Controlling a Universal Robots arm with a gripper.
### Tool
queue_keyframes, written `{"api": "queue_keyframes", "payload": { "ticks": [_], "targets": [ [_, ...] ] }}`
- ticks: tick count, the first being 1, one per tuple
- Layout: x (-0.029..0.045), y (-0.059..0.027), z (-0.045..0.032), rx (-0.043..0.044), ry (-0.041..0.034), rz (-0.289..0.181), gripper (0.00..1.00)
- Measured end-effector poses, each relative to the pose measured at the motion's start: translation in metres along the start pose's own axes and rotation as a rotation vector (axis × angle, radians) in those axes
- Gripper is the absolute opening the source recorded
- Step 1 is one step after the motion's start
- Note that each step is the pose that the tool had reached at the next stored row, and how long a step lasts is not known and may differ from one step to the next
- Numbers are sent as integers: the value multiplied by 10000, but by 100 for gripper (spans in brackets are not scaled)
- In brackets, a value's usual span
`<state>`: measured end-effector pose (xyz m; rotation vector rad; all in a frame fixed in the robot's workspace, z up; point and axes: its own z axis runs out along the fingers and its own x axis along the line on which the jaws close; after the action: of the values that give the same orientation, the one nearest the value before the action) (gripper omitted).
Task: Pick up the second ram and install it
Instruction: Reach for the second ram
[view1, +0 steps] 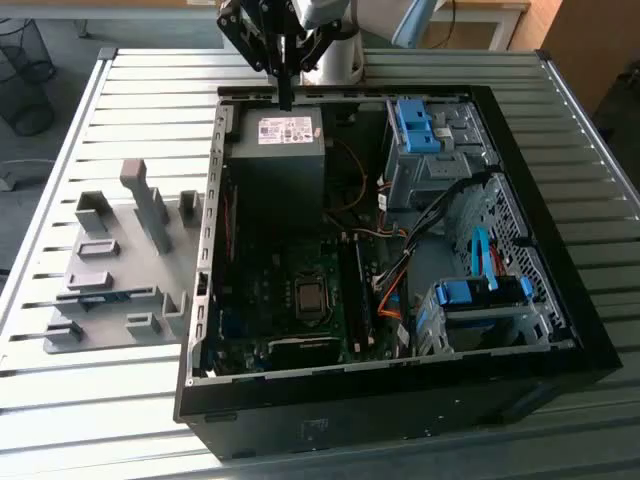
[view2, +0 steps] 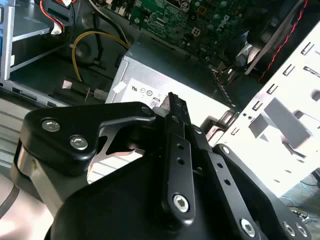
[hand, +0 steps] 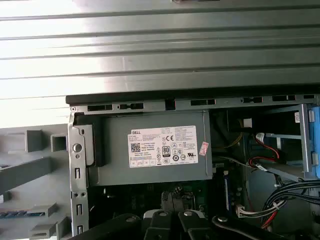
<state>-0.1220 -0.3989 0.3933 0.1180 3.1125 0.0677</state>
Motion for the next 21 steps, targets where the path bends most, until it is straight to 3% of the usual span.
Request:
{"api": "queue_keyframes", "payload": {
  "ticks": [1, 3, 21],
  "targets": [
    [0, 0, 0, 0, 0, -1, 10],
    [122, -11, 24, 1, 3, 0, 10],
    [192, -16, 26, 1, 3, 0, 10]
  ]
}}
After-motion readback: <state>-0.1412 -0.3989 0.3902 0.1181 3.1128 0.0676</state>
